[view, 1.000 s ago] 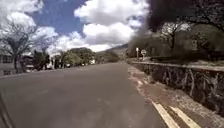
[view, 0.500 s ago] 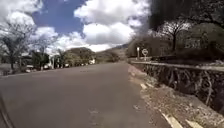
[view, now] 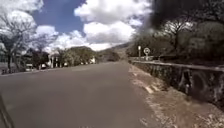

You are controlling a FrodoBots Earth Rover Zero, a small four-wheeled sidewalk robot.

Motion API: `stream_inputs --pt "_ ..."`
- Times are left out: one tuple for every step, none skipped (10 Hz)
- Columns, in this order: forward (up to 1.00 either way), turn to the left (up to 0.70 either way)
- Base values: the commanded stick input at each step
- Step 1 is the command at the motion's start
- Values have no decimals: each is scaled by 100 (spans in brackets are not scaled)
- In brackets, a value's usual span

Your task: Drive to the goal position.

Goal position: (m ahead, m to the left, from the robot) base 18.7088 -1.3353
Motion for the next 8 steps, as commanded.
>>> stream_inputs --pt "70 0" --pt "70 0" --pt "70 0" --pt "70 0" --pt "70 0" --pt "70 0" --pt "70 0" --pt "70 0"
